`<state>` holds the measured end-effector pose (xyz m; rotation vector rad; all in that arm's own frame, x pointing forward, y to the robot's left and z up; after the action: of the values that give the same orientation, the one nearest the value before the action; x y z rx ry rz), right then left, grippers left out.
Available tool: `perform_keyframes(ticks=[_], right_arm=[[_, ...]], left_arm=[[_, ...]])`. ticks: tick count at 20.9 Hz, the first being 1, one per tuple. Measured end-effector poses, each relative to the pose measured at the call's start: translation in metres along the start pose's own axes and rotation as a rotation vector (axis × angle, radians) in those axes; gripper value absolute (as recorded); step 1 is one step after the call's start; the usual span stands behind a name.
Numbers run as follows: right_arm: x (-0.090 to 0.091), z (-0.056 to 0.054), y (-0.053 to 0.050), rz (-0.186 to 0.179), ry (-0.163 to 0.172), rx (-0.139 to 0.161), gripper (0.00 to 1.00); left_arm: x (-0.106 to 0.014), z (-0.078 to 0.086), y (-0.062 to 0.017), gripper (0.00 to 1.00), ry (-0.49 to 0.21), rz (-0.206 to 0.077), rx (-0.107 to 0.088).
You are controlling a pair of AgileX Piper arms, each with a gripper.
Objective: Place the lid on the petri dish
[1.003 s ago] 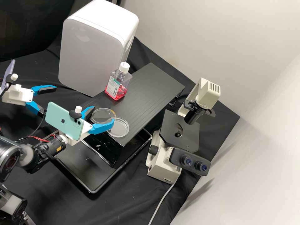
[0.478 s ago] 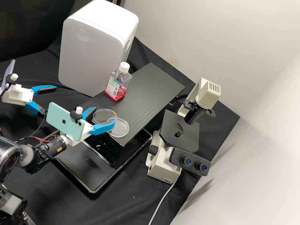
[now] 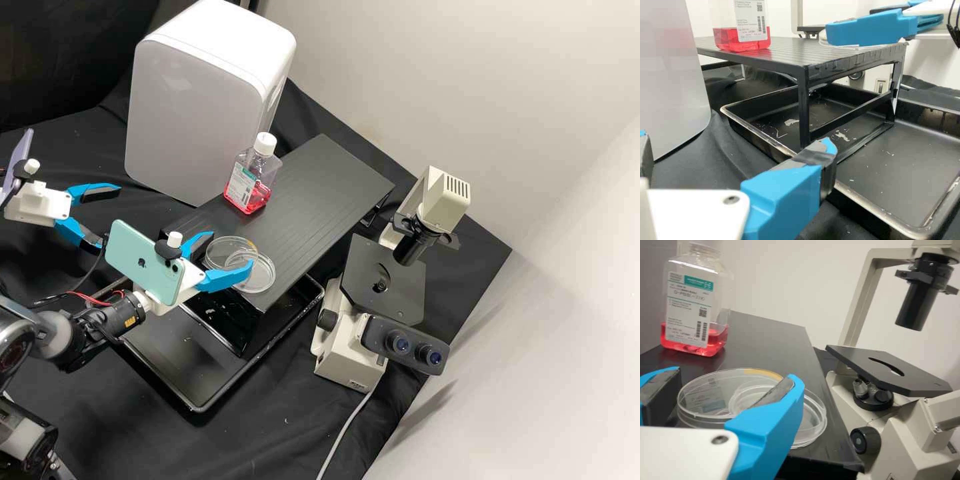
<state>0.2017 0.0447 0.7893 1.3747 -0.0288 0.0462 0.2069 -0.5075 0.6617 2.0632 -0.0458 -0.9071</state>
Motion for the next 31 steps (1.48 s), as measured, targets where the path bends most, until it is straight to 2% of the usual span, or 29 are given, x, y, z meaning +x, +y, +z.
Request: perform_keyframes(ticks=[6, 10, 13, 18, 22, 27, 29, 31], right_arm=[[0.0, 0.002, 0.002, 0.008, -0.013, 0.007, 0.0], [0.002, 0.008, 0.003, 0.017, -0.04, 0.007, 0.0], [0.003, 0.014, 0.005, 0.027, -0.067, 0.027, 0.0], [0.005, 0.021, 0.007, 0.037, -0.094, 0.046, 0.0], [0.007, 0.027, 0.008, 0.041, -0.115, 0.075, 0.0], [0.009, 0.029, 0.009, 0.047, -0.123, 0.077, 0.0], [0.009, 0.029, 0.01, 0.048, -0.118, 0.1, 0.0], [0.011, 0.031, 0.011, 0.041, -0.121, 0.147, 0.0]], left_arm=[[0.0, 0.001, -0.0001, 1.0, 0.0, 0.0, -0.001], [0.0, 0.0, 0.0, 1.0, 0.004, 0.001, -0.003], [0.0, 0.0, 0.0, 1.0, 0.009, 0.003, -0.005], [0.0, 0.0, 0.0, 1.0, 0.008, 0.002, -0.005], [0.0, 0.0, 0.0, 1.0, 0.008, 0.002, -0.005], [0.0, 0.0, 0.0, 1.0, 0.008, 0.002, -0.005], [0.0, 0.0, 0.0003, 1.0, 0.007, 0.004, -0.005], [0.001, 0.001, 0.0008, 1.0, 0.007, 0.006, -0.005]])
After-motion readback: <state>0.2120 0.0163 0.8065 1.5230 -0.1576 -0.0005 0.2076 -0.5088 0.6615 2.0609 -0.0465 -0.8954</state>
